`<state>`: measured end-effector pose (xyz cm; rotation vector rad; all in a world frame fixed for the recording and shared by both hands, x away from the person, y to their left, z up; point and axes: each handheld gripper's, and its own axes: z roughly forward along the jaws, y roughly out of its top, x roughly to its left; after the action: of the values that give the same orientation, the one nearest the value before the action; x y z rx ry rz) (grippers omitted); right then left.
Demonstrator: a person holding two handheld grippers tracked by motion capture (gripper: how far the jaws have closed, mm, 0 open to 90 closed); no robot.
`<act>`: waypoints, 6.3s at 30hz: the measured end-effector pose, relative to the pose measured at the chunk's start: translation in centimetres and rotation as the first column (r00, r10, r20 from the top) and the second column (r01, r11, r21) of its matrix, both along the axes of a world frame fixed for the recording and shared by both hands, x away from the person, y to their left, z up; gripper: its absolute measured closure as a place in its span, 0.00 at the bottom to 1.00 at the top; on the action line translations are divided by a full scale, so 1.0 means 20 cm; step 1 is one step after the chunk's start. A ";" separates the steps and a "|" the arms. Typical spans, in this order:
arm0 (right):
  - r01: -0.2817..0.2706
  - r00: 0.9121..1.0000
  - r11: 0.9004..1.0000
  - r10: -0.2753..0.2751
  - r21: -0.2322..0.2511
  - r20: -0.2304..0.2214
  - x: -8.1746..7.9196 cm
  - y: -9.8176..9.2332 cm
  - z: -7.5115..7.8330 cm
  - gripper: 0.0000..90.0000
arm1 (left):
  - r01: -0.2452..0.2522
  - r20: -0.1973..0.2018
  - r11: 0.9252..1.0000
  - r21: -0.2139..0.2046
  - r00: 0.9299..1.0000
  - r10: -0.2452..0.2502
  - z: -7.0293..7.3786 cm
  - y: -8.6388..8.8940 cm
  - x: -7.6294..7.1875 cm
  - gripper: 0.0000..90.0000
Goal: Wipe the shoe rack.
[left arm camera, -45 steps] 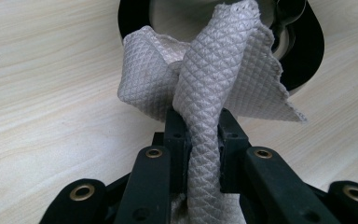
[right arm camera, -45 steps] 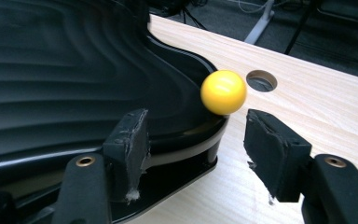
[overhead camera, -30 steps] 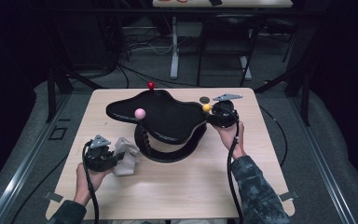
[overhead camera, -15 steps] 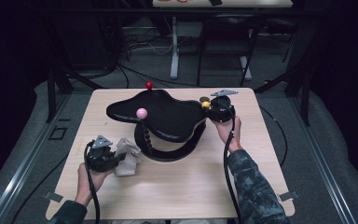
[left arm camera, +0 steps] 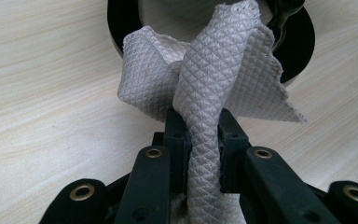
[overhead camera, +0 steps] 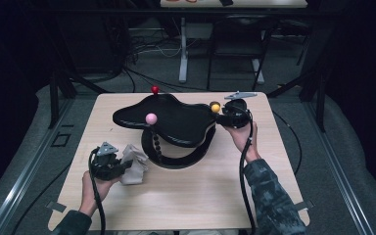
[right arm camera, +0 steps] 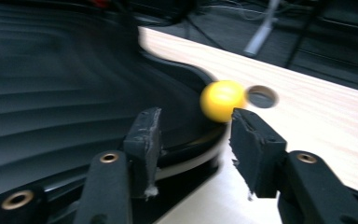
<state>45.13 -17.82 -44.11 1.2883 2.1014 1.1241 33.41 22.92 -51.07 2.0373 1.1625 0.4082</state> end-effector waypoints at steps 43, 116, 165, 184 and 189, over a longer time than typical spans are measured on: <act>-0.399 0.915 0.916 0.395 0.038 0.086 -0.55 0.47 0.26 0.68 | -0.001 0.032 1.000 -0.023 0.999 0.001 0.04 0.00 -0.02 0.86; -0.329 0.929 0.942 0.336 -0.067 0.155 -0.52 0.46 0.23 0.67 | -0.167 0.223 0.986 -0.006 0.961 0.164 0.57 0.09 0.20 0.88; -0.317 0.931 0.946 0.325 -0.072 0.167 -0.52 0.45 0.23 0.67 | 0.123 0.218 0.992 -0.009 0.969 -0.118 0.50 -0.38 0.07 0.88; -0.292 0.947 0.952 0.302 -0.097 0.114 -0.51 0.34 0.26 0.65 | -0.048 0.069 0.999 0.000 0.996 0.048 0.15 0.04 -0.01 0.88; -0.293 0.948 0.951 0.302 -0.096 0.101 -0.50 0.32 0.27 0.64 | -0.058 0.055 0.998 -0.004 0.997 0.058 0.13 0.06 -0.02 0.88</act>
<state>35.06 -11.42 -38.74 0.8662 2.2799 1.1903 32.93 24.18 -48.53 1.9814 1.1900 0.4890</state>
